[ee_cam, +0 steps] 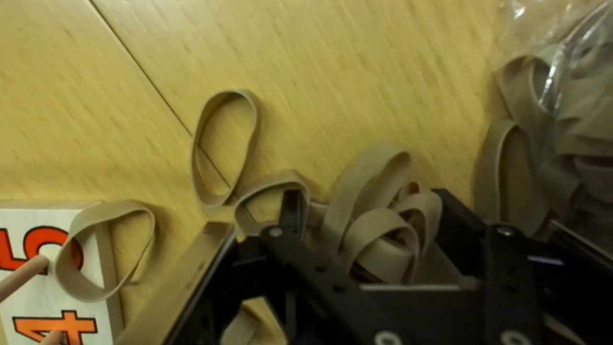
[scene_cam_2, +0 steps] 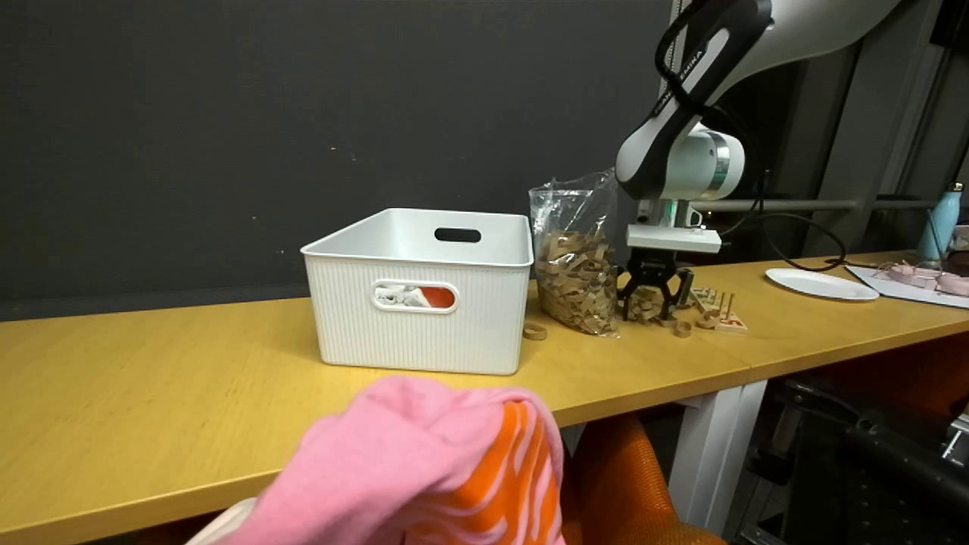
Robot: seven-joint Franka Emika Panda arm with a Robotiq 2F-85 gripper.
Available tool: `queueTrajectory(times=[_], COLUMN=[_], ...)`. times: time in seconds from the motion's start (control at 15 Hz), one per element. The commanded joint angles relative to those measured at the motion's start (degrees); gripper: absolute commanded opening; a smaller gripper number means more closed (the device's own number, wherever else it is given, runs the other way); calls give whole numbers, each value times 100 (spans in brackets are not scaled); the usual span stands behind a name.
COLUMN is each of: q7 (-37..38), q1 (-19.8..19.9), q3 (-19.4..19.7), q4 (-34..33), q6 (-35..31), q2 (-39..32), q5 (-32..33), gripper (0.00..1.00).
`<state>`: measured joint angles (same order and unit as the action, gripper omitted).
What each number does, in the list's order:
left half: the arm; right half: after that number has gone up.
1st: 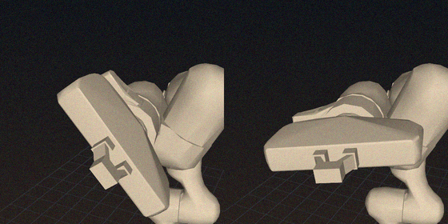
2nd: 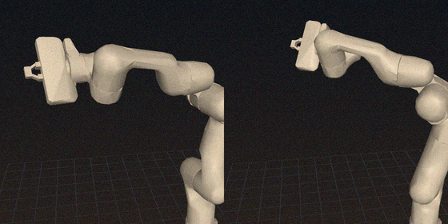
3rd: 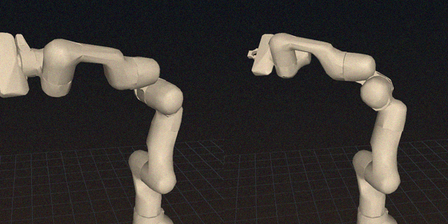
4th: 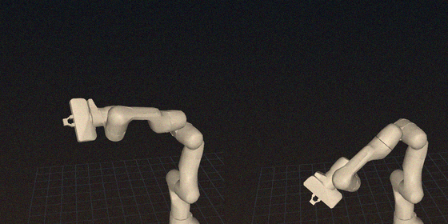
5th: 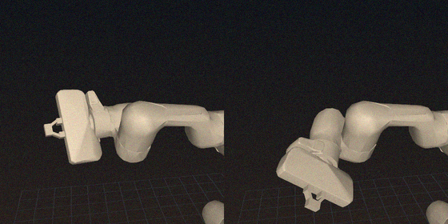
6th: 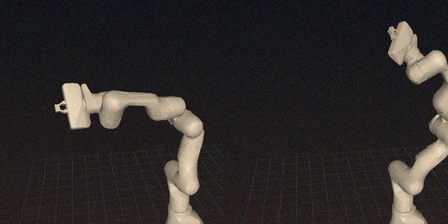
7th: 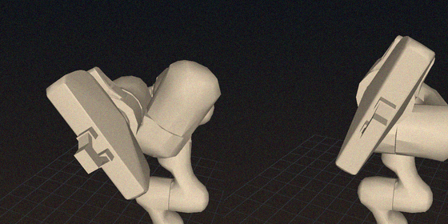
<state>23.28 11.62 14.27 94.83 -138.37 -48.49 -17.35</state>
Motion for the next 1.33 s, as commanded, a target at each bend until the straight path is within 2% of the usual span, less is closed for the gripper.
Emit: queueTrajectory(times=[0.0, 0.27, 0.4, 0.93, 1.27], q7=[101, 120, 137, 172, 344], q1=[34, 9, -7, 8, -171], q3=[-18, 26, 83, 351, 737], q4=[22, 120, 258, 594, 1414], q6=[0, -47, -79, -85, -279], q2=[23, 117, 238, 968, 2185], q5=[113, 146, 165, 284, 785], gripper=[38, 7, 0, 2, 2])
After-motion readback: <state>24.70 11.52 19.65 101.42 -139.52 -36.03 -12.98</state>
